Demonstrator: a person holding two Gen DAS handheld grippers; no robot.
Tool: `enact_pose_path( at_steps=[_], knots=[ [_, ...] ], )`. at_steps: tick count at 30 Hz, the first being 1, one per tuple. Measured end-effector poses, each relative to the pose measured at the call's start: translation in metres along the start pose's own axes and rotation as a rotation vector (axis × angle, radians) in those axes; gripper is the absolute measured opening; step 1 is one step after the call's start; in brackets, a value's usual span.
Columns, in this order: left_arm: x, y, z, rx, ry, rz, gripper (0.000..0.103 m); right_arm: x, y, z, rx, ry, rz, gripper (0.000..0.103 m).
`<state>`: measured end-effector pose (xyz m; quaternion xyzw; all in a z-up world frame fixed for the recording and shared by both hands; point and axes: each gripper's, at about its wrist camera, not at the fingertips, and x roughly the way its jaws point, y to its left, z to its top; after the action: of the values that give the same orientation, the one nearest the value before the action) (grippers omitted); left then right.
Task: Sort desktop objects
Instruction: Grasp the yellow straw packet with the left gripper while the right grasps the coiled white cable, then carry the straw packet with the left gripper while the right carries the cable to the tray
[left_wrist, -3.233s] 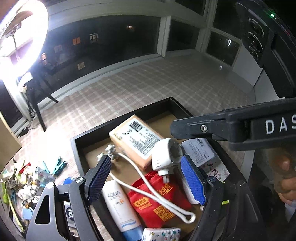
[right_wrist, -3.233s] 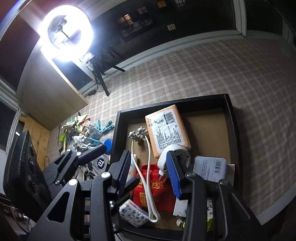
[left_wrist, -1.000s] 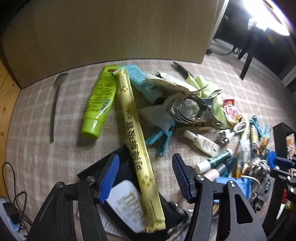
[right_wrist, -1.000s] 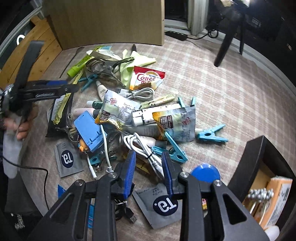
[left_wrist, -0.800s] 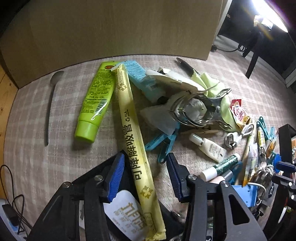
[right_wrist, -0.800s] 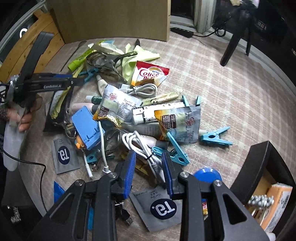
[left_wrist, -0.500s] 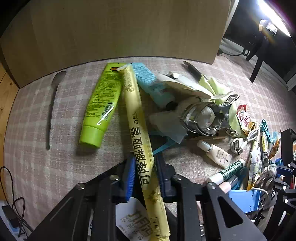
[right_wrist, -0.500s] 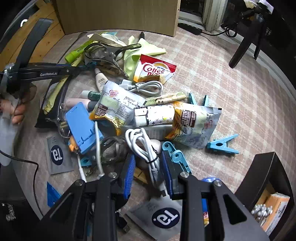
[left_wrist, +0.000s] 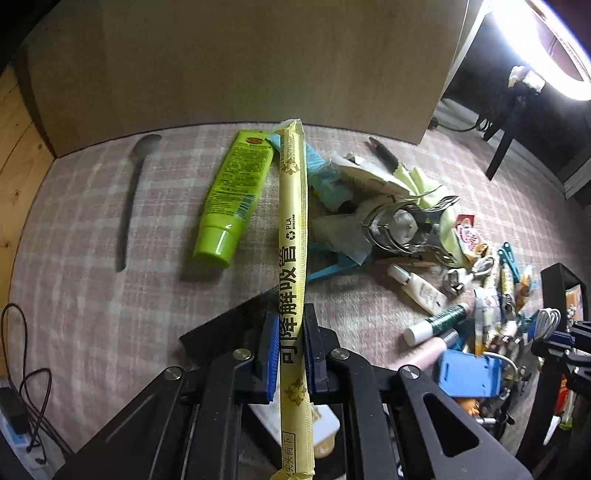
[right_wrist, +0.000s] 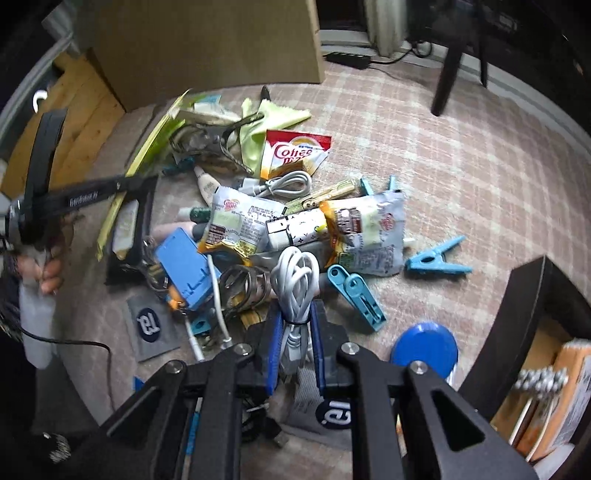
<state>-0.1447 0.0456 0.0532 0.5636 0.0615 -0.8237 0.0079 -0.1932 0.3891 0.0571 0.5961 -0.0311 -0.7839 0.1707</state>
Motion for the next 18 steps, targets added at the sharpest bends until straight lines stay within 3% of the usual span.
enact_pose_path(
  at_steps=[10,18],
  knots=[
    [-0.047,-0.013,-0.014,-0.004,-0.068,-0.024,0.01,-0.044,-0.02,-0.024,0.086,-0.057,0.044,0.014],
    [-0.077,-0.07,-0.027,0.062,-0.115,-0.09,0.01,-0.077,-0.034,-0.055,0.144,-0.099,0.024,0.014]
  ],
)
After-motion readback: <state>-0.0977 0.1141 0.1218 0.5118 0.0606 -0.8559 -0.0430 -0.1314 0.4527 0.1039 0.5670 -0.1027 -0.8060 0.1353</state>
